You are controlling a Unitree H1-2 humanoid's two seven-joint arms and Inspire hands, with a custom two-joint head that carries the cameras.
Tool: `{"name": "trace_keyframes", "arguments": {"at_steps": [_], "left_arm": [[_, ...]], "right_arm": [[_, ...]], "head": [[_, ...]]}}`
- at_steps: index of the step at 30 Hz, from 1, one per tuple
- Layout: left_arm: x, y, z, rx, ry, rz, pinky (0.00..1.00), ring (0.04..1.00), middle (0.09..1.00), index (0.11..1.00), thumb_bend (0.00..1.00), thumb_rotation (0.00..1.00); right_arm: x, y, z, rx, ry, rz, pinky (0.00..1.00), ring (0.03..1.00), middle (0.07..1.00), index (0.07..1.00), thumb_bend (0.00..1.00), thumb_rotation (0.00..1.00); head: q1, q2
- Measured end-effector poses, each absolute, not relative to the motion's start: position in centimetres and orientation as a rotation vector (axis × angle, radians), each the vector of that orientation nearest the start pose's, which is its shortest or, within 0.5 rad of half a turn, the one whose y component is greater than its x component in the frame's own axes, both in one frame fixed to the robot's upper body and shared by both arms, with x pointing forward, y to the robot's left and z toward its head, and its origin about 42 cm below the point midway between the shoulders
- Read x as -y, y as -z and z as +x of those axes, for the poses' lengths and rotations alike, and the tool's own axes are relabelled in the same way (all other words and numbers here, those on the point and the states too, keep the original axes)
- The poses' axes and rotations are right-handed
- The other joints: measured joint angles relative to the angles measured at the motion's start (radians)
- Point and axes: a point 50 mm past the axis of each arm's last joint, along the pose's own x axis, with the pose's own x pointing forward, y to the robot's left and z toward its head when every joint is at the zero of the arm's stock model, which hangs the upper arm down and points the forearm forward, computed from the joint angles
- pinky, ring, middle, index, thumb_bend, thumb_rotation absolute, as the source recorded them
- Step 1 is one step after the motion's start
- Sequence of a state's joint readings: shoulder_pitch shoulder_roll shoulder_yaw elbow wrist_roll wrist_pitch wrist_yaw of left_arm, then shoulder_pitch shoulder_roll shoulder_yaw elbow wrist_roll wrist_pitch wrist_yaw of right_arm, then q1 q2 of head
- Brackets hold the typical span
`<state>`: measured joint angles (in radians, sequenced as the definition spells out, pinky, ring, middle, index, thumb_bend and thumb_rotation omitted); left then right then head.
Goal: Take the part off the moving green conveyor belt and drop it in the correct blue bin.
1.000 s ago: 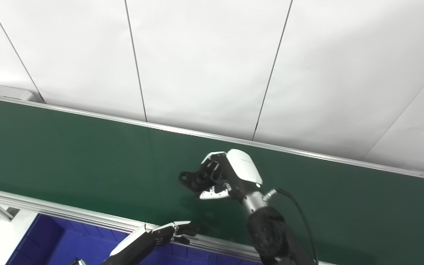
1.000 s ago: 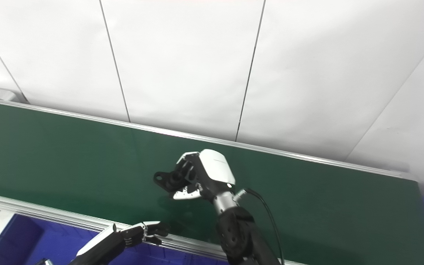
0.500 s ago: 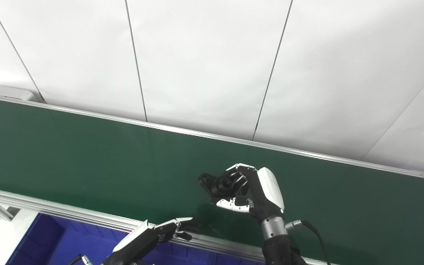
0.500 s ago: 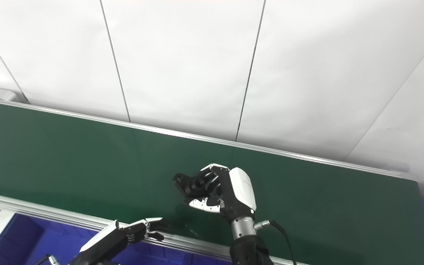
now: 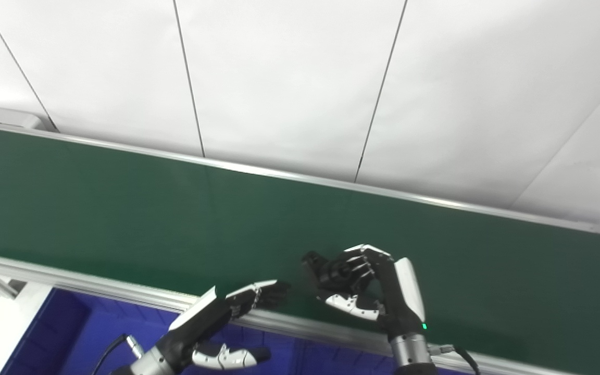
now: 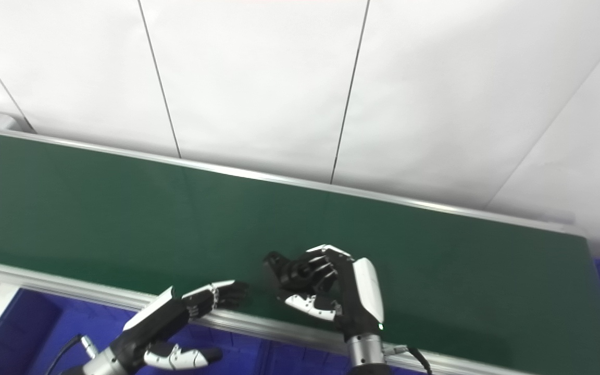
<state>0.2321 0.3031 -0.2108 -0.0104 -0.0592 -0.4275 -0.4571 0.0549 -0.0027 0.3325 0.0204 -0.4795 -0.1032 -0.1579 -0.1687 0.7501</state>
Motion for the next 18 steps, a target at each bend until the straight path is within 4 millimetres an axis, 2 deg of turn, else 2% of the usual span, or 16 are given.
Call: {"name": "trace_keyframes", "arguments": {"at_steps": [3,5,6,11,17,18], "left_arm": [[-24.2,-6.8,18.5,0.131,0.671,0.202,0.83,0.886,0.904,0.882,0.29,0.39],[-24.3,-6.9,18.8,0.138,0.67,0.197,0.83,0.879,0.9,0.879,0.3,0.37],[-24.3,-7.0,18.9,0.142,0.67,0.198,0.82,0.877,0.899,0.879,0.3,0.38],[-24.9,-7.4,19.6,0.155,0.676,0.218,0.83,0.884,0.904,0.883,0.31,0.45],[-25.3,-7.9,20.3,0.17,0.685,0.224,0.84,0.89,0.903,0.884,0.32,0.48],[-25.3,-7.9,20.3,0.169,0.687,0.225,0.84,0.887,0.901,0.882,0.32,0.47]], "right_arm": [[12.8,-8.1,24.3,0.143,-0.192,-0.428,0.31,0.404,0.47,0.519,0.51,0.0],[13.0,-7.9,23.9,0.14,-0.184,-0.424,0.31,0.403,0.468,0.52,0.51,0.0],[13.1,-7.8,23.7,0.139,-0.179,-0.421,0.31,0.404,0.468,0.519,0.51,0.0],[13.5,-9.1,22.7,0.179,-0.151,-0.399,0.3,0.407,0.472,0.517,0.51,0.0],[13.8,-9.3,21.0,0.167,-0.151,-0.378,0.29,0.409,0.488,0.507,0.51,0.0],[13.8,-9.1,20.4,0.157,-0.152,-0.375,0.3,0.409,0.479,0.509,0.51,0.0]], "head": [[-0.012,0.021],[-0.012,0.021],[-0.018,0.044],[-0.023,0.083],[-0.043,0.077],[-0.043,0.086]]}}
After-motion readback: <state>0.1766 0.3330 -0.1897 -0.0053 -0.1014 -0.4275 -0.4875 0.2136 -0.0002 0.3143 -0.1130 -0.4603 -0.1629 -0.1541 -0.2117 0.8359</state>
